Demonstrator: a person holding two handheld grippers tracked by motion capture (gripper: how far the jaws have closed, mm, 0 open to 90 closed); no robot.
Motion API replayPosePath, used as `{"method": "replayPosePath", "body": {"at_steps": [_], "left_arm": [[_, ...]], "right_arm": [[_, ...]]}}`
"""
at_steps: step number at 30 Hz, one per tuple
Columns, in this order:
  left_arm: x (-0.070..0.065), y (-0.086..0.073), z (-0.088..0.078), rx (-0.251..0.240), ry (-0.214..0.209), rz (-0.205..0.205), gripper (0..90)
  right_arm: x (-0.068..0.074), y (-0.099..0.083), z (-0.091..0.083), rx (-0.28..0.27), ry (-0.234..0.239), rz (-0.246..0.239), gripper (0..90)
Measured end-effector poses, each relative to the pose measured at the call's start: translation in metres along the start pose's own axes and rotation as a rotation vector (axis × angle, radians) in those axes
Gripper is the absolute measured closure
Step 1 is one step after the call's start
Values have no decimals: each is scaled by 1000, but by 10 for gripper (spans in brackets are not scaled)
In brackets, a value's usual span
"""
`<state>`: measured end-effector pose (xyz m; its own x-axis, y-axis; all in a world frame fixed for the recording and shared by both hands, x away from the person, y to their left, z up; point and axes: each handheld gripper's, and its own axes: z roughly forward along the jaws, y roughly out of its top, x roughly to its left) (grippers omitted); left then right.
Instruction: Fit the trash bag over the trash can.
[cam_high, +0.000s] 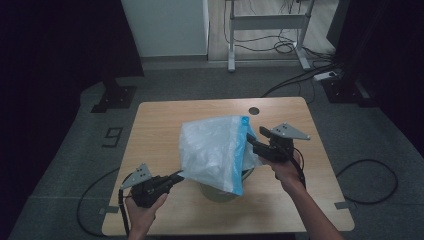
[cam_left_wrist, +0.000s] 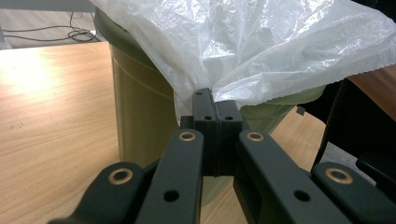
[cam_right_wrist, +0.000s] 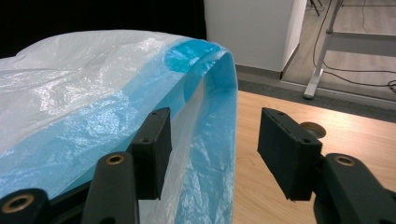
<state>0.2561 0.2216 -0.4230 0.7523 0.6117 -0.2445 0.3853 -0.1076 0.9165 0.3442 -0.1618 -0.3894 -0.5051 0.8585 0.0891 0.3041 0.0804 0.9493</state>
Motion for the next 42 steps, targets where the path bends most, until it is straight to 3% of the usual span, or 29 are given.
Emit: {"method": "replayPosePath", "body": {"at_steps": [11, 16, 27, 35, 42], "left_arm": [[0, 0, 1, 1, -1, 0, 895], [0, 0, 0, -1, 0, 0, 895], [1, 0, -1, -4, 1, -1, 894], [2, 0, -1, -7, 1, -2, 894], [1, 1, -1, -12, 1, 0, 894]], "right_arm": [[7, 10, 3, -8, 28, -8, 423], [13, 11, 10, 13, 45, -1, 421], [9, 15, 15, 45, 79, 27, 434], [3, 18, 20, 46, 126, 61, 576], [2, 15, 22, 36, 162, 80, 807]]}}
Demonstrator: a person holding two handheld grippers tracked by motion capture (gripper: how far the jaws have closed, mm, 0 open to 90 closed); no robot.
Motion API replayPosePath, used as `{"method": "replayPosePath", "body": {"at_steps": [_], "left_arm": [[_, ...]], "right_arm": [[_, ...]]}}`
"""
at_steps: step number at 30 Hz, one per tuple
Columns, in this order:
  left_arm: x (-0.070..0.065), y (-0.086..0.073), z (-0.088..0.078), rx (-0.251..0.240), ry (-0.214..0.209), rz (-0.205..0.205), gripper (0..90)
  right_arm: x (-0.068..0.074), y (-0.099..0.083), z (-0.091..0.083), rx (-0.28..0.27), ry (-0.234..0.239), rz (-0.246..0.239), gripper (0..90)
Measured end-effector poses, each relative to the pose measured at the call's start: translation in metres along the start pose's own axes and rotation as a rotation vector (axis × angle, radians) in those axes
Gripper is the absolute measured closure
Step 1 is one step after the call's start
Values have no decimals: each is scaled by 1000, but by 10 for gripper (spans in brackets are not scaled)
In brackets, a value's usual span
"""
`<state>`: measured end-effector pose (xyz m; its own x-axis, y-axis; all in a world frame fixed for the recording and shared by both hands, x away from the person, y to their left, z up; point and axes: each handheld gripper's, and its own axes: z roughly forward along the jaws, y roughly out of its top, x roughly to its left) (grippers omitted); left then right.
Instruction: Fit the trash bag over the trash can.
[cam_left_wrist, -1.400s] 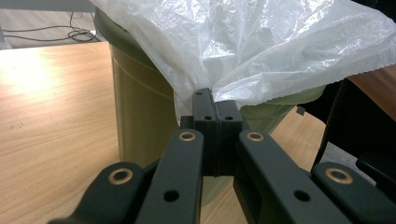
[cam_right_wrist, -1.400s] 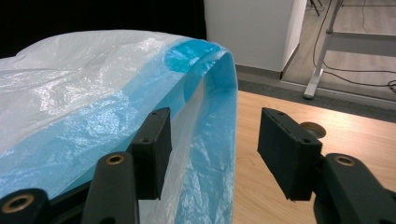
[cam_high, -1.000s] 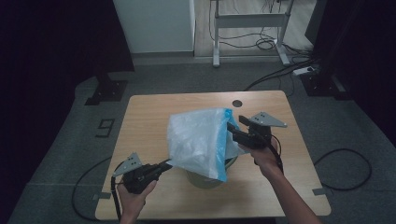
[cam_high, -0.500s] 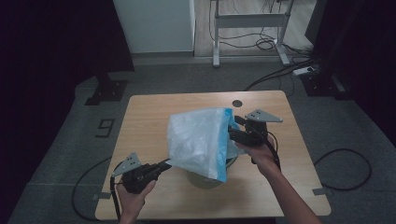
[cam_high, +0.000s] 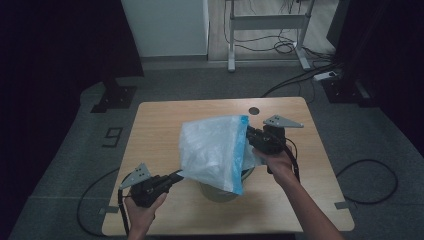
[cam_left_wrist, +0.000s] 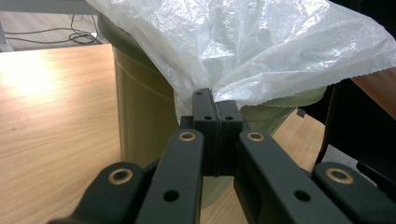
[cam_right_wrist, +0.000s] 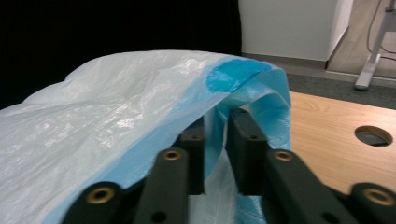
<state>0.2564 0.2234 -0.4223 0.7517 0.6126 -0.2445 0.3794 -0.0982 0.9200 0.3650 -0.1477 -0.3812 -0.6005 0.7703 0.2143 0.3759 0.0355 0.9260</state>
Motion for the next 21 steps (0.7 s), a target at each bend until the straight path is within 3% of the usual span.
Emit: {"method": "replayPosePath", "body": {"at_steps": [5, 9, 10, 14, 15, 16, 17, 21], "left_arm": [[0, 0, -1, -7, -3, -1, 883], [-2, 2, -5, -42, 4, 1, 795], [-5, 6, -9, -58, 8, 13, 677], [-11, 13, -19, -77, 15, 41, 440], [-13, 16, -22, -86, 15, 50, 440], [-15, 22, -28, -97, -1, 61, 367], [-15, 22, -28, -97, -1, 61, 352], [-16, 37, -34, -113, 1, 75, 350]], "right_arm": [[1, -1, -2, -17, 2, -19, 889], [3, -1, -4, -30, -12, -41, 891], [5, 0, -7, -46, -27, -59, 891], [7, 4, -13, -74, -51, -82, 892], [7, 4, -13, -74, -51, -82, 892], [7, 6, -15, -85, -64, -90, 892], [7, 6, -15, -85, -64, -90, 892], [8, 11, -21, -104, -71, -93, 892]]}}
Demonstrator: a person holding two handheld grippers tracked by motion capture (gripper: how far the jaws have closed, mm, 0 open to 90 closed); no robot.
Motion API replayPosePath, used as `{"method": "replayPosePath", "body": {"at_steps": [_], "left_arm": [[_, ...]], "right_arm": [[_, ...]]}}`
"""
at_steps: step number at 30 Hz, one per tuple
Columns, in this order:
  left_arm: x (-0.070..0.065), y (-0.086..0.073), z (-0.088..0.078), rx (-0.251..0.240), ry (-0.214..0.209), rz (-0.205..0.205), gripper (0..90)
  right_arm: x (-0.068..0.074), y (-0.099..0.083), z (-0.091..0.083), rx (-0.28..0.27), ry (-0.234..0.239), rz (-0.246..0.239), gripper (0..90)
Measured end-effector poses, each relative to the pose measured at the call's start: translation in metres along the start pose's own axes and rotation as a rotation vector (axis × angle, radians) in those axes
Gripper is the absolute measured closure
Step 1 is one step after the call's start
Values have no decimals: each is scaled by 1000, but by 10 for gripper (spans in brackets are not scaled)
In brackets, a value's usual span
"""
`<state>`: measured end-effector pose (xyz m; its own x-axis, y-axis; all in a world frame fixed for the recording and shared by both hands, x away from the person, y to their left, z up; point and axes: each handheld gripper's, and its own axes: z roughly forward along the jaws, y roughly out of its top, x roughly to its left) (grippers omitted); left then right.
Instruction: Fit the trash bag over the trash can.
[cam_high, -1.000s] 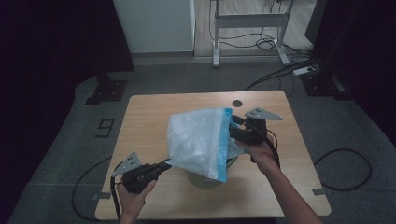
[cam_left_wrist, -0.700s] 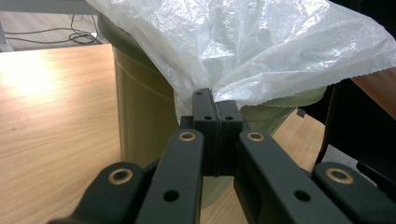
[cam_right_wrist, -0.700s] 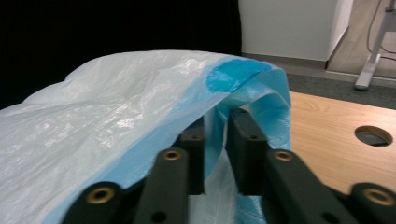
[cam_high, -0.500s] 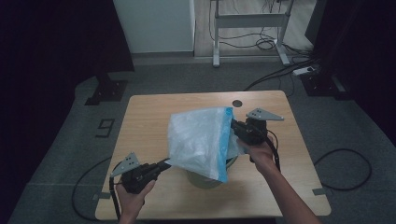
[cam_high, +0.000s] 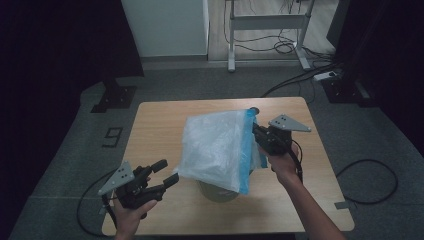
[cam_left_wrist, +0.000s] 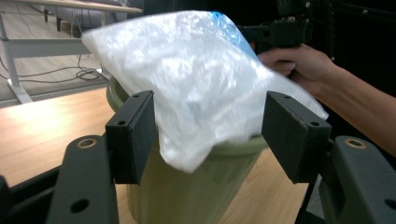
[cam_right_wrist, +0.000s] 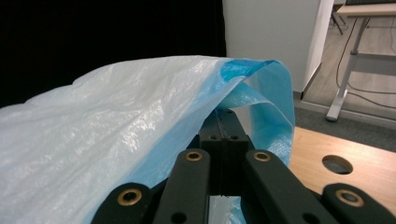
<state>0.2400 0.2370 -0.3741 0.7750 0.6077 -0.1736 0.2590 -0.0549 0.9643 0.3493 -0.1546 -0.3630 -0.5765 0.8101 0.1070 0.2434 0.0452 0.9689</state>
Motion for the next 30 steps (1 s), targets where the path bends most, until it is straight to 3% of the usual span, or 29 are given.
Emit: {"method": "replayPosePath", "body": {"at_steps": [4, 9, 15, 23, 30], "left_arm": [[1, 18, 11, 27, -3, 17, 353], [5, 38, 43, 112, -25, 39, 330], [7, 41, 66, 172, -57, 30, 263], [6, 40, 76, 204, -89, 15, 198], [5, 38, 81, 224, -85, 16, 180]], "right_arm": [[3, 5, -4, -12, 2, -12, 892], [9, 11, -6, -30, 29, -24, 892], [16, 12, -8, -40, 77, -17, 892], [31, 14, -6, -47, 141, -29, 892], [43, 17, -6, -60, 171, -42, 892]]}}
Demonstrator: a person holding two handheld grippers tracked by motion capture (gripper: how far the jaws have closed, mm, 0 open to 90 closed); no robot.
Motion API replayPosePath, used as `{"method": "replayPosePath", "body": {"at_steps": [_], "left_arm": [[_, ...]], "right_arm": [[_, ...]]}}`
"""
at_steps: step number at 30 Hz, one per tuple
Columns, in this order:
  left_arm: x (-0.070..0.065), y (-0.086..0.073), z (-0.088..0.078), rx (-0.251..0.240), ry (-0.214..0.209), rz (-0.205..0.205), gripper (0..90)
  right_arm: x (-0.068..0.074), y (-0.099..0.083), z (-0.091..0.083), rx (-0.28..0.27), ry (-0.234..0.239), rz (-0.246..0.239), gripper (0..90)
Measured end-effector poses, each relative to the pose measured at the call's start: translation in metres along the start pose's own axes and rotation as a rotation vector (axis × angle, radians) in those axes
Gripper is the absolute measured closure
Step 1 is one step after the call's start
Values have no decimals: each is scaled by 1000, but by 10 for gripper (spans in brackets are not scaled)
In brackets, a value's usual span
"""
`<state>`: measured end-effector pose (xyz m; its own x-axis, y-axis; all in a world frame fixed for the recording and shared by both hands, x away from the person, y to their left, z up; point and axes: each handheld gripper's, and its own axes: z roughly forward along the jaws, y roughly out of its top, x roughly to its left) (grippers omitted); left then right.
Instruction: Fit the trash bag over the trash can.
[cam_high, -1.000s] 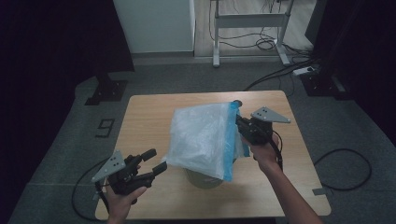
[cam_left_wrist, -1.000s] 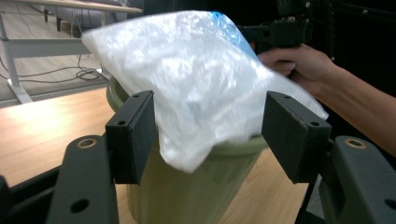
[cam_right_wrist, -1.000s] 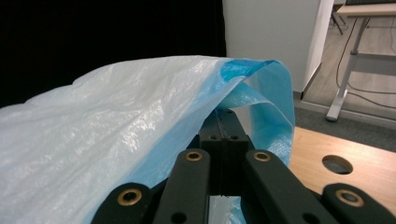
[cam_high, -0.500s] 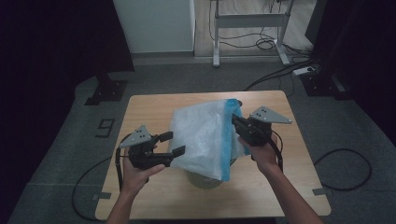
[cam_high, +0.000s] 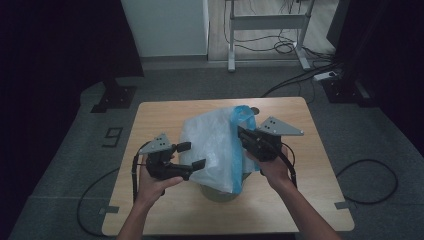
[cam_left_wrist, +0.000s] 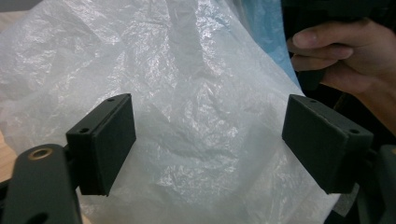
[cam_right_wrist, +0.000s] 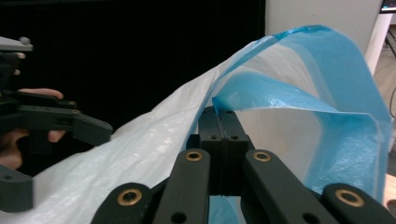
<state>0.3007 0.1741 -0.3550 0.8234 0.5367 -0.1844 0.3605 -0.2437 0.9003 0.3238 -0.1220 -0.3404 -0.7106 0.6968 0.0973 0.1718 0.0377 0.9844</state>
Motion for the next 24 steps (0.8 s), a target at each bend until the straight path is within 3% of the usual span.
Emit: {"method": "replayPosePath", "body": {"at_steps": [3, 4, 6, 7, 8, 9, 14, 17, 20, 24], "left_arm": [[0, -2, 2, 5, 12, 5, 317], [0, -3, 2, 4, 15, 8, 317], [0, -4, 3, 3, 10, 17, 436], [-1, -4, 3, -3, 9, 22, 556], [0, -4, 3, -5, 6, 22, 556], [0, -4, 4, -4, 1, 20, 638], [2, -5, 6, -1, -14, 13, 768], [2, -4, 5, -12, -8, 12, 768], [1, -2, 1, -52, 7, 11, 706], [2, 6, -6, -95, 31, 0, 552]], "right_arm": [[4, 0, 1, -5, 12, -1, 892], [4, 0, 1, -5, 12, -1, 892], [6, 0, 1, -4, 17, -5, 892], [8, 0, 2, -6, 22, -5, 892], [8, 0, 2, -6, 22, -5, 892], [10, 0, 2, -7, 27, -9, 892], [12, -1, 3, -6, 30, -12, 892], [12, -1, 4, -3, 28, -15, 892], [11, -1, 4, -1, 26, -14, 892], [11, -2, 5, -2, 24, -9, 892]]}}
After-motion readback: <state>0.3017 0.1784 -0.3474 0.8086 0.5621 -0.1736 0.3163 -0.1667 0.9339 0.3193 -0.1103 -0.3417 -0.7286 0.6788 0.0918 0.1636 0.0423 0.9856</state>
